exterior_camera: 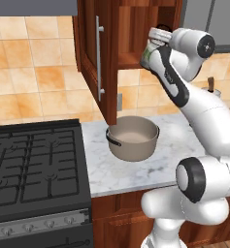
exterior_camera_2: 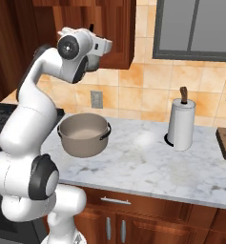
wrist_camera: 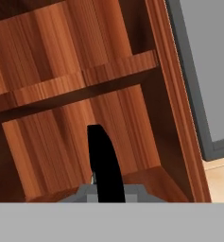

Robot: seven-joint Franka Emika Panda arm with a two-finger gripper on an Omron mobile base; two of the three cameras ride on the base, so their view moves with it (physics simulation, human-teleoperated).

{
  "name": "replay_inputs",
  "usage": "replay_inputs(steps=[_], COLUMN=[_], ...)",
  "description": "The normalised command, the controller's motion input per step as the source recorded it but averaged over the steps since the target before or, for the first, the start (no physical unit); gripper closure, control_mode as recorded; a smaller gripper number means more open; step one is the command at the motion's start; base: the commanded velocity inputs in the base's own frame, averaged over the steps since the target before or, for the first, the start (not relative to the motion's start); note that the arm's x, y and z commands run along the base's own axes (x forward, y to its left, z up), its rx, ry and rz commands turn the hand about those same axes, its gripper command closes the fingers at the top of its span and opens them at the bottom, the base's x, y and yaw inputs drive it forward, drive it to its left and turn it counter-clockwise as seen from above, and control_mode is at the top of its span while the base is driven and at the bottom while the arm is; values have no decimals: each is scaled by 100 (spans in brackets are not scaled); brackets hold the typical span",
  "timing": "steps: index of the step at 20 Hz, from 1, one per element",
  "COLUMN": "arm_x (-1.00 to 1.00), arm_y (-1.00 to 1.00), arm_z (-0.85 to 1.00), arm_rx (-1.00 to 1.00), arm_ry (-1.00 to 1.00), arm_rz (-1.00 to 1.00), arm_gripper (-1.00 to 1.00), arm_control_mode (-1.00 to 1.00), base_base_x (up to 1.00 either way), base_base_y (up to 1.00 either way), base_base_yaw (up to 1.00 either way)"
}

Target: Pick the kettle from the cabinet and place it on a stove burner. Then pick the pot from the counter and place it on another stove burner. Finally, turn both burners on.

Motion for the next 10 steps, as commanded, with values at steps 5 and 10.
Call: replay_inputs(steps=[5, 10], arm_x=[-38, -39], arm_y=[-1, 0], arm_z=[0, 0], arm_rx=[0, 0], arm_ry=[0, 0], arm_rz=[0, 0], arm_gripper=[100, 100], arm_control_mode=[-100, -100], base_base_x=[0, 0], base_base_y=[0, 0], base_base_yaw=[0, 0])
